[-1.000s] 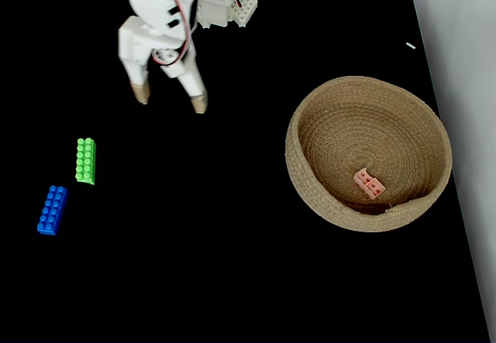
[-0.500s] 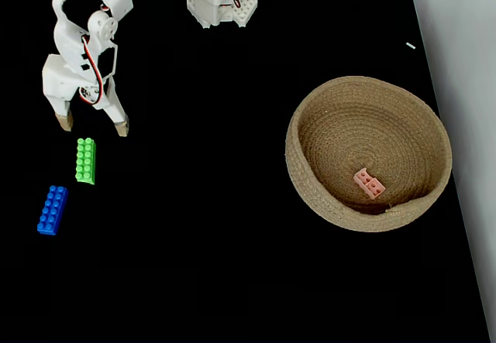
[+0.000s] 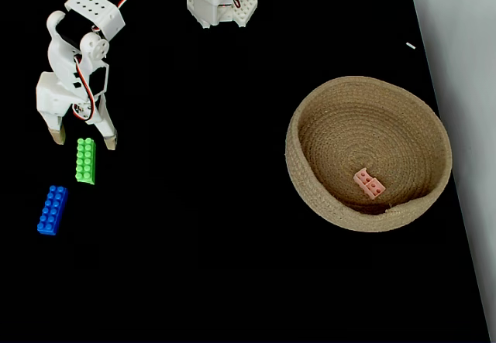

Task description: Place the lego blocks in the tray

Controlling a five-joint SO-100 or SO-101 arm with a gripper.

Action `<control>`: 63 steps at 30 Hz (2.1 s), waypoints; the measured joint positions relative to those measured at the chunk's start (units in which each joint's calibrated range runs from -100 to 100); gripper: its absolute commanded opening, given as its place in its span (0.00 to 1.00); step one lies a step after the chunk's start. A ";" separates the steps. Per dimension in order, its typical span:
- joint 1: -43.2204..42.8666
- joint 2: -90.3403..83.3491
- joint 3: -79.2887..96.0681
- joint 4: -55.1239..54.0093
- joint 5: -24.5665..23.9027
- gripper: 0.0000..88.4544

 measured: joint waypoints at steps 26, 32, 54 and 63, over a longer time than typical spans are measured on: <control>-1.30 2.97 3.27 -1.95 -1.22 0.10; -1.38 2.97 6.01 -5.36 -2.44 0.00; -32.57 -19.00 6.81 1.54 -21.59 0.00; -54.48 -26.55 15.47 1.14 -27.30 0.05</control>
